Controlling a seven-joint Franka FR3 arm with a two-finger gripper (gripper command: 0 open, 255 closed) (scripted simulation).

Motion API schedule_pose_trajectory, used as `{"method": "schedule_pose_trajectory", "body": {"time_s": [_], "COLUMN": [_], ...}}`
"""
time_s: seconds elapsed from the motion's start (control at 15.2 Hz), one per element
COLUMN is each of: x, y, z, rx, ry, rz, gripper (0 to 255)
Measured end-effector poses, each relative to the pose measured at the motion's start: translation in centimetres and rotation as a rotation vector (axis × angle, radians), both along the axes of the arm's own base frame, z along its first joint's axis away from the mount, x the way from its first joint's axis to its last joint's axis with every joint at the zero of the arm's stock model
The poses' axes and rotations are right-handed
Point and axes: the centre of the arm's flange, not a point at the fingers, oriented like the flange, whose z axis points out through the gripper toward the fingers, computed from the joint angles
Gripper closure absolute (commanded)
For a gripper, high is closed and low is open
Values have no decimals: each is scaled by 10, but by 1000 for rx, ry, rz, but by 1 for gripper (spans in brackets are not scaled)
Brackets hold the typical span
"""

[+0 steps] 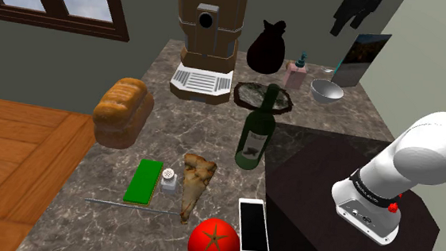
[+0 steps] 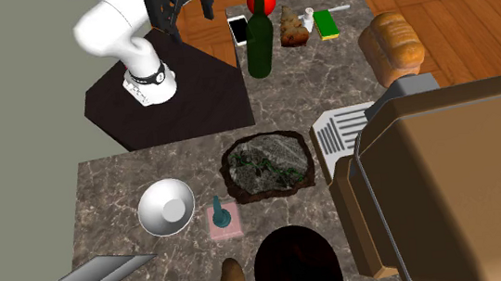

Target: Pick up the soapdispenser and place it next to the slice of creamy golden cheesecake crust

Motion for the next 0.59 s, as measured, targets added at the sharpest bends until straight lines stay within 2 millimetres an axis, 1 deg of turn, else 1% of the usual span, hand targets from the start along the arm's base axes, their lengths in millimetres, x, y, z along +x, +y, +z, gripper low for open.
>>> {"method": "schedule_pose_trajectory", "body": {"time_s": [0.07, 0.13, 0.26, 0.53, 0.59], "x": [0, 5, 21, 57, 62], "y": [0, -4, -22, -54, -61], "z": [0, -2, -10, -32, -35], "rx": [0, 2, 10, 29, 35], "ry": [0, 4, 16, 46, 54], "rz": [0, -2, -9, -25, -29], "gripper": [0, 0, 0, 0, 0]}}
